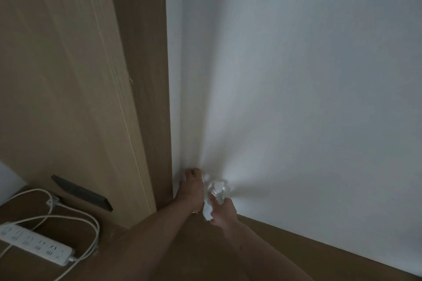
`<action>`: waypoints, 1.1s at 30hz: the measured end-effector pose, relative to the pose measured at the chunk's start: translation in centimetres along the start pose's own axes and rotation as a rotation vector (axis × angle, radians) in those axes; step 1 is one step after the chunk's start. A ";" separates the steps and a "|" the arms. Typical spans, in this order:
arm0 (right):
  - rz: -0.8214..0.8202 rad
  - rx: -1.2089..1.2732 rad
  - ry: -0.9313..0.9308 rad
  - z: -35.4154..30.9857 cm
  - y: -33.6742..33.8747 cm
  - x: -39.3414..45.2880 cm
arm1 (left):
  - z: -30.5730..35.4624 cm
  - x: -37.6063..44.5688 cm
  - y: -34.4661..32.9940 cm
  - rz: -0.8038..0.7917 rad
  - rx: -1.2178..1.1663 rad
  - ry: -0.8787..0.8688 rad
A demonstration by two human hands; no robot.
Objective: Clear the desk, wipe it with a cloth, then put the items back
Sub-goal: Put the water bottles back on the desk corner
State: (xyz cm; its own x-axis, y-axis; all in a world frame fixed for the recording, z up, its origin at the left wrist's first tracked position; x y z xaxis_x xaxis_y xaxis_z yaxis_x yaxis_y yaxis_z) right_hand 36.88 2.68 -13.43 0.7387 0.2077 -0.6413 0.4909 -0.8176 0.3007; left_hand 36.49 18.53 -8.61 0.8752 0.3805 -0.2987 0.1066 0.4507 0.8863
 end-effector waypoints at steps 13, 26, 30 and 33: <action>-0.106 0.057 0.061 -2.5 0.3 -4.4 | 0.0 0.0 0.1 -0.063 -0.082 0.065; -0.091 -0.445 0.276 -3.5 5.1 -12.4 | 0.2 -6.1 1.2 -0.003 -0.427 0.012; -0.111 -0.587 0.340 -1.5 6.6 -15.2 | 1.9 -12.1 3.1 0.018 -0.407 -0.159; -0.097 -0.656 0.377 0.3 8.3 -17.4 | 2.9 -16.7 3.1 -0.027 -0.270 -0.285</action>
State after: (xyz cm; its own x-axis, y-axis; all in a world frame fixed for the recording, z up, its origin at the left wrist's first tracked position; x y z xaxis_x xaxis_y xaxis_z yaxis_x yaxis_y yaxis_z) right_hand 27.92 -7.86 0.04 0.7279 0.5282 -0.4373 0.6489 -0.3243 0.6883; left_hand 23.58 11.18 0.13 0.9737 0.1435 -0.1770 0.0366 0.6681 0.7431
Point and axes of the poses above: each hand's wrist, its own x-axis towards the middle knuckle, its own y-axis out of the back of the hand, z = x × y, the point moved 10 cm from there along x, towards the middle knuckle, and after that the axes turned 5 degrees about -z, right-handed, at the moved point
